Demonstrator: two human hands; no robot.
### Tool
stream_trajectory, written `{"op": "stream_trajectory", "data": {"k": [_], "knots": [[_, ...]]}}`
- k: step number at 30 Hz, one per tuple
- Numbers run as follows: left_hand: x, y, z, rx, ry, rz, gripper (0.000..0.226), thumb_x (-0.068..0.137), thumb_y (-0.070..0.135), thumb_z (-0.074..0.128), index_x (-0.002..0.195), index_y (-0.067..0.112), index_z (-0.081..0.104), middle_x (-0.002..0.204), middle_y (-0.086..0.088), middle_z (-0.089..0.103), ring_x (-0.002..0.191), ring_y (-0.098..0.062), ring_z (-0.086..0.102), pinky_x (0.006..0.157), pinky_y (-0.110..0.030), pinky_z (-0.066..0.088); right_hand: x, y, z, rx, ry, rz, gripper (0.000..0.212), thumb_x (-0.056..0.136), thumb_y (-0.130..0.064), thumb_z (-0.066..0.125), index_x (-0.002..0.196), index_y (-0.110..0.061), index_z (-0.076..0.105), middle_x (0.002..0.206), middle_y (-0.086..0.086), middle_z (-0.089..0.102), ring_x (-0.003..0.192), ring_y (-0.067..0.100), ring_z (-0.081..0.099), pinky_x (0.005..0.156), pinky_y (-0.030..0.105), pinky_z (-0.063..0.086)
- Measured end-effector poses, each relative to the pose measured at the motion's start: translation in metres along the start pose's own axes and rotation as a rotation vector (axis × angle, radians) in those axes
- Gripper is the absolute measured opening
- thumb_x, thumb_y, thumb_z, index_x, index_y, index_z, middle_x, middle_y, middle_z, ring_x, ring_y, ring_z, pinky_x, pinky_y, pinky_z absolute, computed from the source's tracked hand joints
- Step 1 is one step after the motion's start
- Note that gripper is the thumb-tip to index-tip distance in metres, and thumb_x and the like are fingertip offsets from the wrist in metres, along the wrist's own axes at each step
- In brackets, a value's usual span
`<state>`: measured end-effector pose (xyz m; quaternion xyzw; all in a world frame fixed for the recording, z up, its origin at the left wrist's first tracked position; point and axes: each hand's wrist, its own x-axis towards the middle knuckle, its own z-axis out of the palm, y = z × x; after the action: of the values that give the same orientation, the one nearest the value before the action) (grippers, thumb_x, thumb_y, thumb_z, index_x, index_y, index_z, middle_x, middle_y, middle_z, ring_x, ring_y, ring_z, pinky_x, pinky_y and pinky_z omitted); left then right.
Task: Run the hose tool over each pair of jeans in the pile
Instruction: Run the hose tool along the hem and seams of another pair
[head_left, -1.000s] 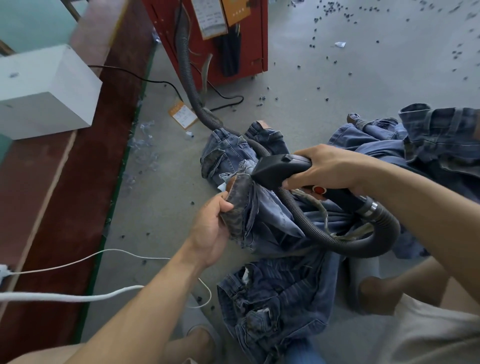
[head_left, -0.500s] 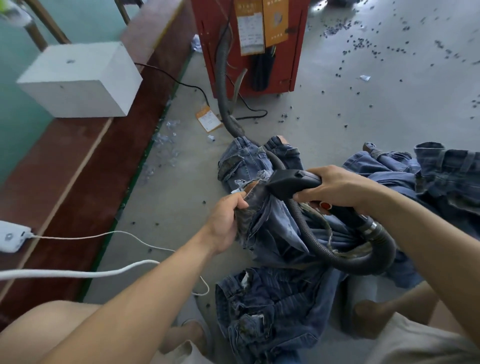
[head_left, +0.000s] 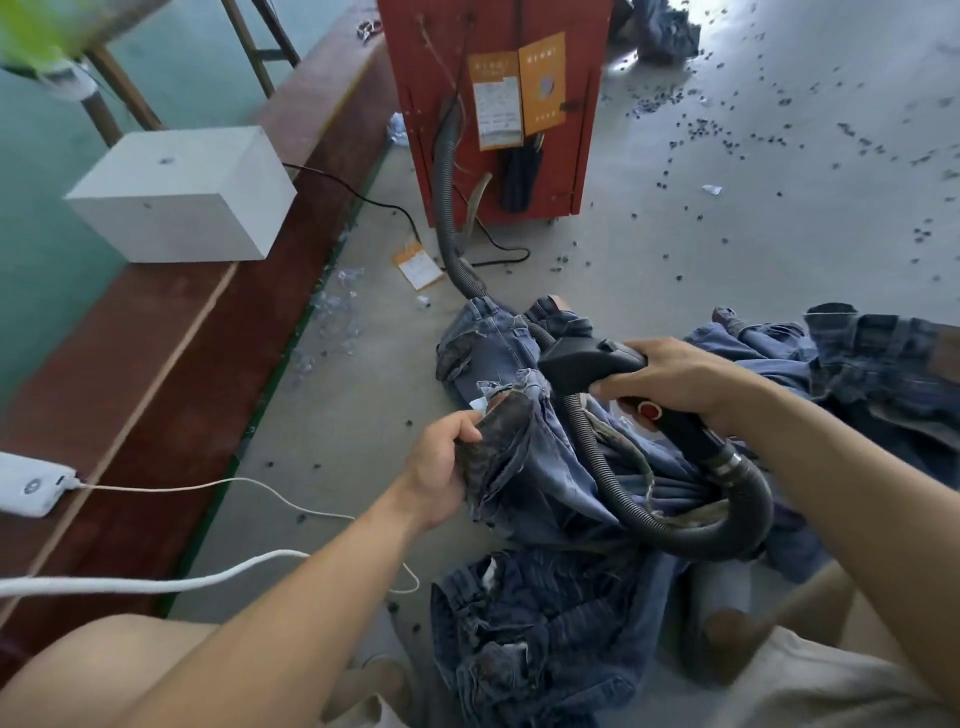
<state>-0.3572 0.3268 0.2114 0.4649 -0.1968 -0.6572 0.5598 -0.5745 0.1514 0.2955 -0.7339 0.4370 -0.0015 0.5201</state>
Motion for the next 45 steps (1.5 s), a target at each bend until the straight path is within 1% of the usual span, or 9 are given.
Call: {"op": "stream_trajectory", "data": {"k": [6, 11, 13, 18, 21, 25, 32, 39, 45], "knots": [[-0.001, 0.001, 0.001, -0.113, 0.016, -0.007, 0.032, 0.073, 0.013, 0.044, 0.084, 0.008, 0.074, 0.086, -0.011, 0.072, 0.075, -0.022, 0.069, 0.068, -0.03, 0.058, -0.003, 0.003, 0.013, -0.104, -0.187, 0.007, 0.014, 0.081, -0.031, 0.084, 0.086, -0.033, 0.072, 0.068, -0.002, 0.071, 0.056, 0.013, 0.062, 0.055, 0.025, 0.053], [0.002, 0.0, 0.006, -0.086, 0.076, -0.078, 0.034, 0.084, 0.009, 0.04, 0.08, 0.011, 0.074, 0.086, -0.012, 0.071, 0.073, -0.024, 0.069, 0.065, -0.031, 0.058, 0.003, -0.004, 0.027, -0.06, 0.03, -0.113, 0.02, 0.083, -0.034, 0.084, 0.093, -0.027, 0.069, 0.066, -0.006, 0.069, 0.054, 0.008, 0.062, 0.052, 0.023, 0.052], [0.005, 0.004, 0.005, -0.127, 0.095, -0.068, 0.032, 0.088, 0.011, 0.039, 0.09, 0.007, 0.071, 0.095, -0.017, 0.07, 0.08, -0.027, 0.068, 0.072, -0.037, 0.057, 0.003, -0.004, 0.02, -0.08, 0.056, -0.113, 0.019, 0.083, -0.034, 0.083, 0.093, -0.027, 0.068, 0.066, -0.006, 0.069, 0.053, 0.008, 0.061, 0.053, 0.024, 0.052], [0.011, 0.005, -0.001, -0.222, 0.075, -0.044, 0.039, 0.086, 0.016, 0.046, 0.116, 0.001, 0.066, 0.109, -0.021, 0.071, 0.094, -0.033, 0.067, 0.087, -0.043, 0.055, -0.003, 0.001, 0.024, -0.191, -0.087, -0.086, 0.021, 0.081, -0.029, 0.084, 0.093, -0.03, 0.067, 0.065, -0.009, 0.071, 0.051, 0.007, 0.063, 0.052, 0.021, 0.05], [0.012, -0.001, 0.0, -0.172, 0.065, -0.093, 0.036, 0.089, 0.02, 0.045, 0.109, 0.004, 0.071, 0.105, -0.018, 0.072, 0.093, -0.031, 0.069, 0.087, -0.041, 0.054, 0.0, 0.0, 0.043, -0.243, -0.04, -0.174, 0.021, 0.082, -0.032, 0.083, 0.093, -0.029, 0.065, 0.064, -0.014, 0.069, 0.051, 0.0, 0.06, 0.05, 0.016, 0.045], [0.014, 0.0, 0.001, -0.176, 0.071, -0.122, 0.042, 0.095, 0.022, 0.041, 0.097, 0.01, 0.082, 0.104, -0.013, 0.076, 0.093, -0.026, 0.072, 0.086, -0.039, 0.057, 0.002, -0.006, 0.041, -0.176, 0.166, -0.2, 0.02, 0.084, -0.035, 0.081, 0.094, -0.029, 0.065, 0.064, -0.01, 0.067, 0.05, 0.0, 0.059, 0.05, 0.017, 0.045], [0.018, 0.004, 0.003, -0.313, 0.13, -0.113, 0.046, 0.092, 0.019, 0.043, 0.125, -0.001, 0.067, 0.115, -0.023, 0.071, 0.101, -0.035, 0.067, 0.101, -0.047, 0.049, -0.006, -0.002, 0.037, -0.209, -0.107, -0.149, 0.019, 0.08, -0.027, 0.084, 0.089, -0.026, 0.066, 0.065, -0.004, 0.069, 0.05, 0.01, 0.063, 0.049, 0.022, 0.05], [0.018, 0.01, 0.004, -0.322, 0.142, -0.1, 0.043, 0.098, 0.019, 0.038, 0.11, 0.001, 0.075, 0.104, -0.019, 0.075, 0.091, -0.031, 0.072, 0.086, -0.042, 0.055, -0.001, 0.0, 0.045, -0.259, -0.031, -0.198, 0.022, 0.079, -0.038, 0.083, 0.08, -0.032, 0.062, 0.061, -0.015, 0.067, 0.048, 0.006, 0.061, 0.046, 0.014, 0.041], [0.018, 0.01, 0.006, -0.334, 0.151, -0.105, 0.043, 0.094, 0.018, 0.041, 0.114, 0.0, 0.073, 0.11, -0.021, 0.073, 0.097, -0.034, 0.069, 0.096, -0.046, 0.05, 0.0, 0.006, 0.04, -0.154, 0.036, -0.112, 0.016, 0.083, -0.032, 0.083, 0.089, -0.026, 0.069, 0.057, -0.01, 0.067, 0.048, 0.007, 0.061, 0.048, 0.022, 0.049]]}}
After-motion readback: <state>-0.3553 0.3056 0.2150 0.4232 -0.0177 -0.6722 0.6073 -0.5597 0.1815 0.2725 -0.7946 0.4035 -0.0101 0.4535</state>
